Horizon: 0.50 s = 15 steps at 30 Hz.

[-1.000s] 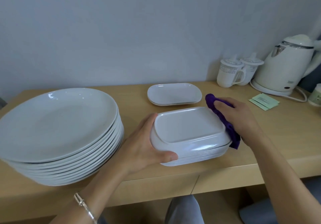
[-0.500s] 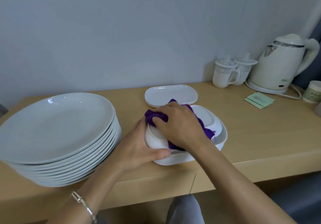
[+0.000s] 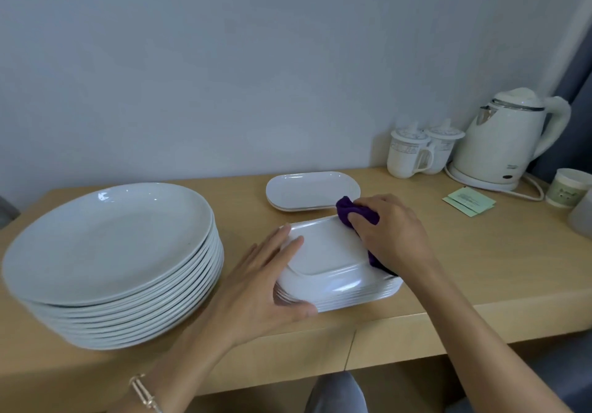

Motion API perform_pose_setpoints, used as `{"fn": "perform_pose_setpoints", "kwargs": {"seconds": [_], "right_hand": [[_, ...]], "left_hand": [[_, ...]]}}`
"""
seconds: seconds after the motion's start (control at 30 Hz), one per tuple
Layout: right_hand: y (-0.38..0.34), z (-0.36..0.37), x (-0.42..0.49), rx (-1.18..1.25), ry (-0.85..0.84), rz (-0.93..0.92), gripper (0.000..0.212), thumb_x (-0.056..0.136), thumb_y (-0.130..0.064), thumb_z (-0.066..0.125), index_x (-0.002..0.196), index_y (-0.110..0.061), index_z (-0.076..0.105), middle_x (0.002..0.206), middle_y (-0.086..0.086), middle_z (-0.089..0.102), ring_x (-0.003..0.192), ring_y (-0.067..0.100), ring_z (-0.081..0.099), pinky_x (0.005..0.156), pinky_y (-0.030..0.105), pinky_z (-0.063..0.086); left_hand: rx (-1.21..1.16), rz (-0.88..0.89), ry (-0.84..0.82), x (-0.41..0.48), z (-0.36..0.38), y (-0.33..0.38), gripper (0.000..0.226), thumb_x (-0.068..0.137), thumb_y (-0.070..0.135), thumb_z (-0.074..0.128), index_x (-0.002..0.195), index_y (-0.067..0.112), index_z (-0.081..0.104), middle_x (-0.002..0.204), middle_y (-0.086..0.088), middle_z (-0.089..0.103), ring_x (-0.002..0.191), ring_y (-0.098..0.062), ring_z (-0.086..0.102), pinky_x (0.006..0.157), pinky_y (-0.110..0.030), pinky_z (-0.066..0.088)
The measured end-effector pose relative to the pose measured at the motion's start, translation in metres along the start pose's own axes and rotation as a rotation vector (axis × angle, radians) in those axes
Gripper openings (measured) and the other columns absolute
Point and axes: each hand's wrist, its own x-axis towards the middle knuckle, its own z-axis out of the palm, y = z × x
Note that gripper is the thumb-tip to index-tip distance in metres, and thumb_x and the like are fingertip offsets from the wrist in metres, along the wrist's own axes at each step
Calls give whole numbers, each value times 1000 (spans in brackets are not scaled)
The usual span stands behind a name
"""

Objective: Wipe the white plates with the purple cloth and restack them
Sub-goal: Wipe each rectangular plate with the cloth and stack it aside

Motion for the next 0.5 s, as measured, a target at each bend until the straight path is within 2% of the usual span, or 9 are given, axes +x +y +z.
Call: {"fn": "perform_pose_setpoints", "kwargs": {"seconds": [0.03,0.07,0.13,0.23,0.3,0.37,0.4,0.5], "right_hand": [[1,0,-1,34,13,1,22,90,-31,56,110,-28,67,115,-7,58,99,14,54,87,25,39],[4,-1,-1,82,25,9,21,89,-32,56,107,-30,68,111,-10,60,95,10,55,81,24,40],[8,-5,-3,192,57,19,19,88,-33,56,103,-33,68,102,-13,63,91,6,57,76,24,43],[7,-21,-7,332,142,36,13,89,-35,57,96,-37,68,88,-15,66,82,5,61,66,20,45],[2,-36,-10,424,226,24,13,90,-32,57,87,-42,66,78,-13,67,70,7,61,56,15,45],[-5,-50,-11,507,329,9,14,89,-30,59,88,-43,64,83,-13,69,74,4,62,59,14,45],[-7,-55,-12,536,368,3,14,89,-30,60,90,-44,63,89,-14,68,78,1,62,61,12,45],[-15,-58,-16,608,395,-32,19,89,-27,61,89,-45,61,92,-16,66,74,-6,60,58,6,43]], "left_hand": [[26,29,51,-1,3,-4,96,65,89,42,149,47,20,156,32,-7,139,21,-7,116,-12,6],[65,65,107,-2,6,-7,93,71,91,37,149,41,31,161,20,9,144,12,8,120,-22,13],[189,134,196,-3,9,-6,84,81,85,30,142,29,40,155,-2,40,138,-8,40,117,-33,28],[293,238,321,-3,5,-2,64,84,59,45,133,18,45,132,-8,64,110,-19,67,97,-28,48],[307,245,398,-2,-1,1,56,76,39,47,129,18,48,115,-2,73,88,-18,73,71,-22,53],[300,165,426,3,-10,4,55,75,35,44,128,22,52,98,3,76,71,-19,71,49,-24,50],[256,84,434,7,-16,8,54,81,38,43,131,24,55,93,1,77,70,-24,71,49,-27,50],[-40,-259,447,26,-34,21,40,100,46,42,132,27,57,98,-9,74,93,-35,66,75,-41,52]]}}
